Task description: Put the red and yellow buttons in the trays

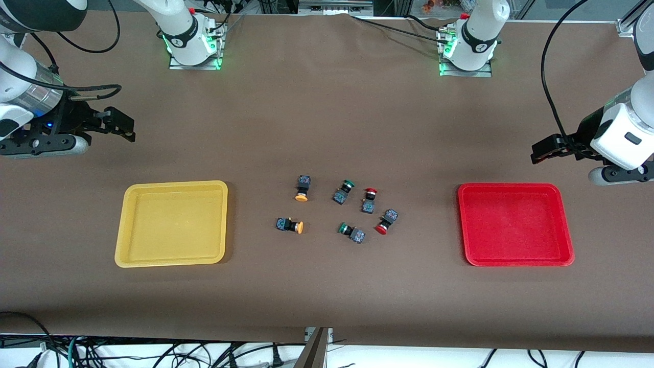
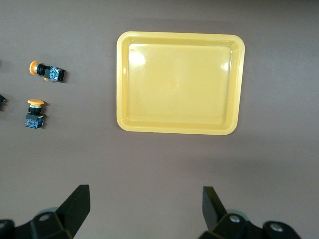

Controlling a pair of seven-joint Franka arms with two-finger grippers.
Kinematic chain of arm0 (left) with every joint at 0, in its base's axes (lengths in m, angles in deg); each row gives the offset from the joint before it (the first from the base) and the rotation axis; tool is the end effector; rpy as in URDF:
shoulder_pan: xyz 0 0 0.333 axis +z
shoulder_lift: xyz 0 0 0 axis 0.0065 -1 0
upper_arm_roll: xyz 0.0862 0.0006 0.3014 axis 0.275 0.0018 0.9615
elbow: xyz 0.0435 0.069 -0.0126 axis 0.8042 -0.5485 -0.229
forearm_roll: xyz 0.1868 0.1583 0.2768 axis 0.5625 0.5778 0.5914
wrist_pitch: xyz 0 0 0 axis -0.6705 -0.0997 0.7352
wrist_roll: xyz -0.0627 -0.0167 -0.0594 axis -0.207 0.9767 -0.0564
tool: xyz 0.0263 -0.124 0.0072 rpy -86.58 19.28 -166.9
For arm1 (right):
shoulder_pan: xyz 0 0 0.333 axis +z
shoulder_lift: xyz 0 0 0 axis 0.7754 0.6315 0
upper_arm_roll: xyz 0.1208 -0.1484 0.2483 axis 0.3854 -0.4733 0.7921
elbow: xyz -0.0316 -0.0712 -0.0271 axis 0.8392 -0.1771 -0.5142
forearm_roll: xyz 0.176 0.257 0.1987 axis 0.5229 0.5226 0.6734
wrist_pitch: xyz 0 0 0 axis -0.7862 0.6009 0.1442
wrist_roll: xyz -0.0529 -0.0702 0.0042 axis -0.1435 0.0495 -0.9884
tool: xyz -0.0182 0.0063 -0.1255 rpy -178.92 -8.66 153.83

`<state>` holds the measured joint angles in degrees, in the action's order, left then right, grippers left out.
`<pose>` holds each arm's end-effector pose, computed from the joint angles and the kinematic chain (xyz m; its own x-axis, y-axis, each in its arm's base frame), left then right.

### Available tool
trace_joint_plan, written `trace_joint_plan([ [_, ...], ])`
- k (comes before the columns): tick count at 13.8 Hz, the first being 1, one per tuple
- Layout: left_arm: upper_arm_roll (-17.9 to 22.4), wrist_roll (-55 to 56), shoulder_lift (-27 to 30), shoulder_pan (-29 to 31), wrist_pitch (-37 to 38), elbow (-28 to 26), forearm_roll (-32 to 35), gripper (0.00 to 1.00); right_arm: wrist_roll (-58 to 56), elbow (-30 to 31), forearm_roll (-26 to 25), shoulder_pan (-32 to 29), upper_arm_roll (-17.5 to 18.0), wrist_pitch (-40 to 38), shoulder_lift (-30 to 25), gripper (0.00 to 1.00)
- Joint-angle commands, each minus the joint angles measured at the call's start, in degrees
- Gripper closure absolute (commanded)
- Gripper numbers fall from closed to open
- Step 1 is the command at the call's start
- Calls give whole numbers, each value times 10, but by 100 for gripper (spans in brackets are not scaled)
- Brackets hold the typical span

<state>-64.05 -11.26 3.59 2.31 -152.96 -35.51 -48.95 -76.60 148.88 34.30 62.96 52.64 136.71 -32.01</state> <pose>0.5869 -0.0421 0.5629 0.9897 0.1236 -0.0716 0.1246 -0.9922 0.0089 0.5570 0.0773 0.5675 0.9959 0.0875 -0.0237 0.0872 -0.9961 -0.0166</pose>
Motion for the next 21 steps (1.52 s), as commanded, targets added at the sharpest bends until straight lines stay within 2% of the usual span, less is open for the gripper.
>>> trace_joint_plan([
  [1, 0, -8, -11, 2, 5, 22, -3, 0, 6, 6, -9, 5, 1, 14, -12, 0],
  [17, 1, -8, -4, -2, 11, 31, -3, 0, -1, -3, -6, -2, -6, 14, -3, 0],
  [21, 1, -6, 28, -2, 8, 1, -3, 0, 2, -3, -9, 4, -4, 14, 6, 0],
])
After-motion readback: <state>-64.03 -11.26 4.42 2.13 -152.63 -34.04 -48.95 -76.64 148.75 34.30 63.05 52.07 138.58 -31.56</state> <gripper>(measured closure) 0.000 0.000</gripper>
